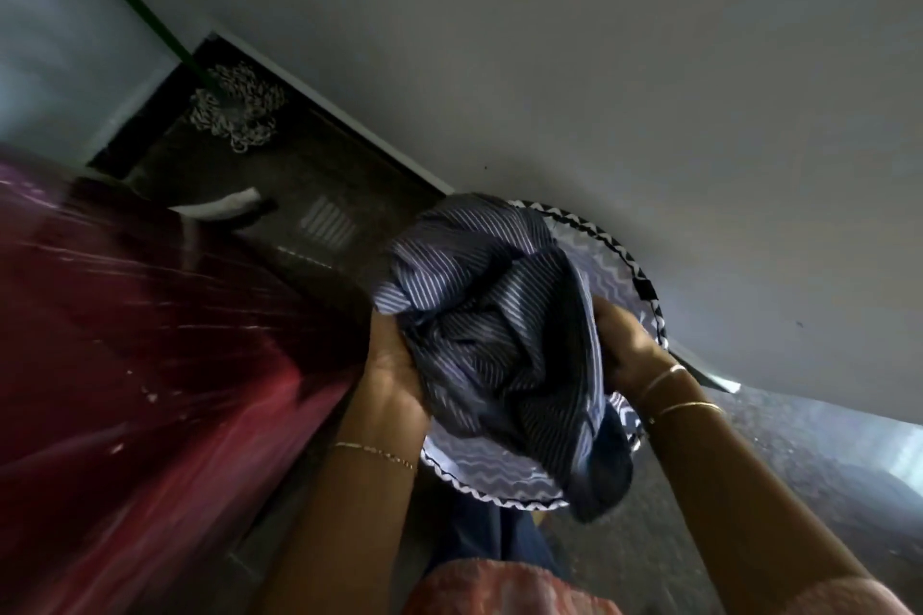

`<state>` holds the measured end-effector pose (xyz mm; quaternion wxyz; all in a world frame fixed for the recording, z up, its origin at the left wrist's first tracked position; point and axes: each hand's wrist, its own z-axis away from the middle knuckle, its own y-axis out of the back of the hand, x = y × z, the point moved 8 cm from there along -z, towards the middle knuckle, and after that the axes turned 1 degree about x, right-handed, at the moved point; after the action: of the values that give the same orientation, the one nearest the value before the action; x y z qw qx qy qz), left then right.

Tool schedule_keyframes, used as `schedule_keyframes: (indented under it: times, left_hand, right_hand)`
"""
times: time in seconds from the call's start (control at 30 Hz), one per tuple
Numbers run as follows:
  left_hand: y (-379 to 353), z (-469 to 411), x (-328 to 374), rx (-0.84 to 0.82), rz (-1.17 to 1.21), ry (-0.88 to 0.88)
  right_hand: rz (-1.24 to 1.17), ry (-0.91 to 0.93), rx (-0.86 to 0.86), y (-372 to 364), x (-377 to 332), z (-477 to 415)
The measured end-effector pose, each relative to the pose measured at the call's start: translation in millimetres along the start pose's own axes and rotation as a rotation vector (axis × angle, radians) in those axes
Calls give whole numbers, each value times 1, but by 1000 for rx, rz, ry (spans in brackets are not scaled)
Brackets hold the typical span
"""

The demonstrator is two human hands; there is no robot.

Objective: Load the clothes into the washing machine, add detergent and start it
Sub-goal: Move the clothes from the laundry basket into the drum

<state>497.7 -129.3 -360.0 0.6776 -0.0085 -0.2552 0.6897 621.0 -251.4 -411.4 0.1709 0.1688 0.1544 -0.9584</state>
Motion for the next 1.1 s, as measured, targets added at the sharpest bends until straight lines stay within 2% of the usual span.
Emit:
schedule_keyframes:
  times: [0.1,0.23,0.37,0.43,0.5,0.53,0.63,0.7,0.9,1.03,1.1]
  left_hand:
    - [-18,-3,3,-225,142,5]
    - [-56,18,2,-398,264,20]
    - [-76,59,11,-416,334,-26]
    - [-82,81,16,-400,340,-45]
    - [-87,104,19,-379,328,-46]
    - [-89,114,22,-366,326,-55]
    - [-94,151,36,-357,289,-75]
    - [-93,171,45,-368,233,-86]
    - [-65,231,41,-412,-41,45]
    - [-48,279,33,-485,-67,100]
    - [-38,301,34,-470,-77,66]
  right_hand:
    - [-23,34,-170,-7,-3,29]
    - [-97,82,-307,-2,-3,62]
    - [0,46,-621,-14,-2,127]
    - [130,63,-706,-21,0,157]
    - [309,143,-666,-30,-2,178]
    - [340,212,-594,-33,-6,184]
    - [202,425,-306,-32,-29,206]
    - [59,496,-210,-30,-41,223]
    - [-188,604,-190,-47,-65,280]
    - [-272,575,-302,-69,-62,327]
    - [-266,563,-319,-77,-54,349]
